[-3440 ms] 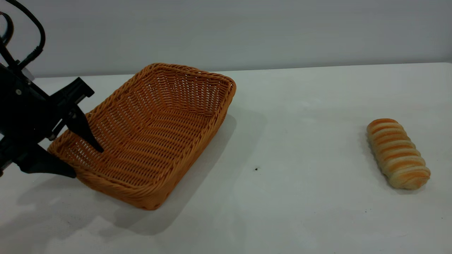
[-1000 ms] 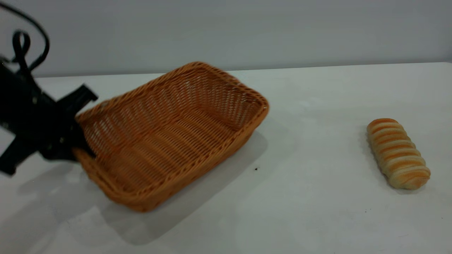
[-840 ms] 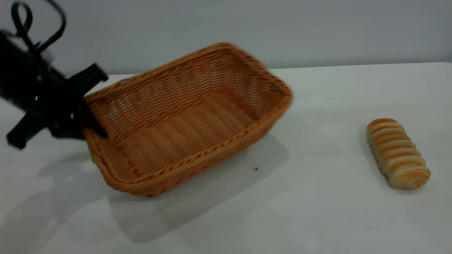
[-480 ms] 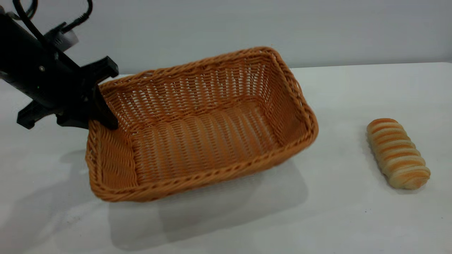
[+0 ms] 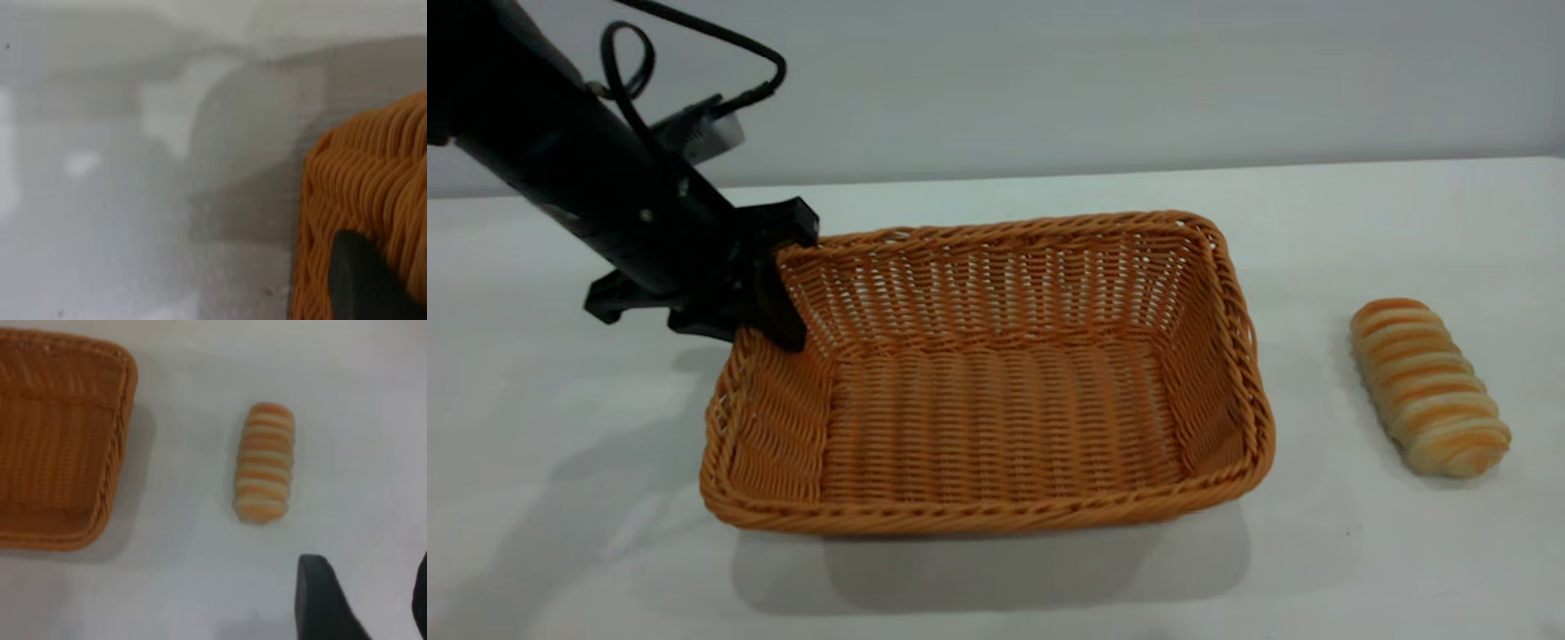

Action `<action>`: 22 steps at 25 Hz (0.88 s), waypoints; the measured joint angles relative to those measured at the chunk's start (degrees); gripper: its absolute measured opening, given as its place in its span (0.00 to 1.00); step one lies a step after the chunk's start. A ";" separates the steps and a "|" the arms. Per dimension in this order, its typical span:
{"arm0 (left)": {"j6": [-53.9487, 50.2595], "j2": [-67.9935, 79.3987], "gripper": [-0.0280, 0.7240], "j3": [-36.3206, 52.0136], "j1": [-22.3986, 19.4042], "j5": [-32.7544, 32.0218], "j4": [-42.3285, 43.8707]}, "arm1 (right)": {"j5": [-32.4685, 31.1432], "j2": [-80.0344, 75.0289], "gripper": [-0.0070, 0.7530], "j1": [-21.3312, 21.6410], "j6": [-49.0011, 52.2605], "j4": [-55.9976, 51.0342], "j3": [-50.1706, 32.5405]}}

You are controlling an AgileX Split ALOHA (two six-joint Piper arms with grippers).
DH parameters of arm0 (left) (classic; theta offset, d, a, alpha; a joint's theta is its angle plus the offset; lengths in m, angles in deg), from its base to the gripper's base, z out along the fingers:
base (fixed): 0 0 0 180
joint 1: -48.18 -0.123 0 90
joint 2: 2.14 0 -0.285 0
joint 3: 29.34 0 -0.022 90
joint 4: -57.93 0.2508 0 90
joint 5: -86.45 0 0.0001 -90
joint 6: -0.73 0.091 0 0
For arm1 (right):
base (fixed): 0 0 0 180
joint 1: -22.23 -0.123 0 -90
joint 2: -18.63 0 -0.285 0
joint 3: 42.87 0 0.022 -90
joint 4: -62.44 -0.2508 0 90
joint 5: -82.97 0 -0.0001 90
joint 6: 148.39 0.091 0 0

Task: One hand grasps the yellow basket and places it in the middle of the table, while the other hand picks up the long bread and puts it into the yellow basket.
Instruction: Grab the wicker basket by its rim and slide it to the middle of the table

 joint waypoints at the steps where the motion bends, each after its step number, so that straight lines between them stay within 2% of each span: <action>1: 0.00 0.73 0.18 -0.68 0.00 0.00 0.00 | 0.06 -0.57 0.50 0.00 0.00 0.04 0.00; 7: 0.74 3.81 0.22 -3.96 0.00 -0.71 -0.25 | 1.62 -5.21 0.50 0.00 0.00 1.42 0.00; 10: 1.96 4.75 0.37 -5.46 0.00 -2.08 -0.63 | 3.53 -8.22 0.50 0.00 0.00 1.48 0.00; 12: 2.38 5.04 0.53 -6.22 0.00 -2.83 -0.63 | 5.67 -10.65 0.52 0.00 0.00 1.48 0.00; 16: 2.55 5.16 0.81 -7.50 0.00 -3.71 -0.63 | 9.71 -14.84 0.61 0.00 -0.90 1.59 0.00; 19: 2.62 5.03 0.90 -7.67 0.00 -3.91 -0.43 | 13.02 -18.53 0.73 0.00 -1.09 1.59 0.00; 22: 2.68 4.10 0.91 -7.67 0.00 -3.96 2.43 | 16.22 -23.18 0.81 0.00 -1.09 1.61 0.00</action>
